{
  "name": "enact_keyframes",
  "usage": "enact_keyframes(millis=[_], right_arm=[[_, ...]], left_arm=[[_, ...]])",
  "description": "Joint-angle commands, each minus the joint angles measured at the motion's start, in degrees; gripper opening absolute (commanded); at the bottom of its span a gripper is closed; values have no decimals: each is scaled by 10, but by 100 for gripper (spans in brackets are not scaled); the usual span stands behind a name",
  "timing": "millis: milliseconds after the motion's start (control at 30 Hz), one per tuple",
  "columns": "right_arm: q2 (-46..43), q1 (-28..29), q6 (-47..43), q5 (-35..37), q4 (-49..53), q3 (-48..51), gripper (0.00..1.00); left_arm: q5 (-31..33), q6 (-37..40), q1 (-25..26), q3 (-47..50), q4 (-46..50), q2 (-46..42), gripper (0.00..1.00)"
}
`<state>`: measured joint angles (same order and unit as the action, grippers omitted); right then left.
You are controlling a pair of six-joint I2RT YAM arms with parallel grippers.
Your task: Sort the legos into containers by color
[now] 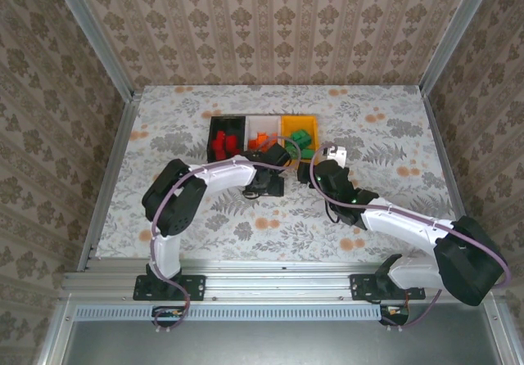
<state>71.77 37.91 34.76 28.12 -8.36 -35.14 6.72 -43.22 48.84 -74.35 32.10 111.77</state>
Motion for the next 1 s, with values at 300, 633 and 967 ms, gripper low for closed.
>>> enact_keyframes(millis=[300, 633, 967], right_arm=[[-4, 3, 7, 8, 12, -4, 89], [6, 3, 7, 4, 10, -5, 89], [14, 3, 6, -4, 4, -7, 89]], left_arm=[[44, 11, -4, -6, 24, 4, 43], [105, 78, -11, -25, 81, -100, 43], [23, 187, -212, -145, 111, -77, 45]])
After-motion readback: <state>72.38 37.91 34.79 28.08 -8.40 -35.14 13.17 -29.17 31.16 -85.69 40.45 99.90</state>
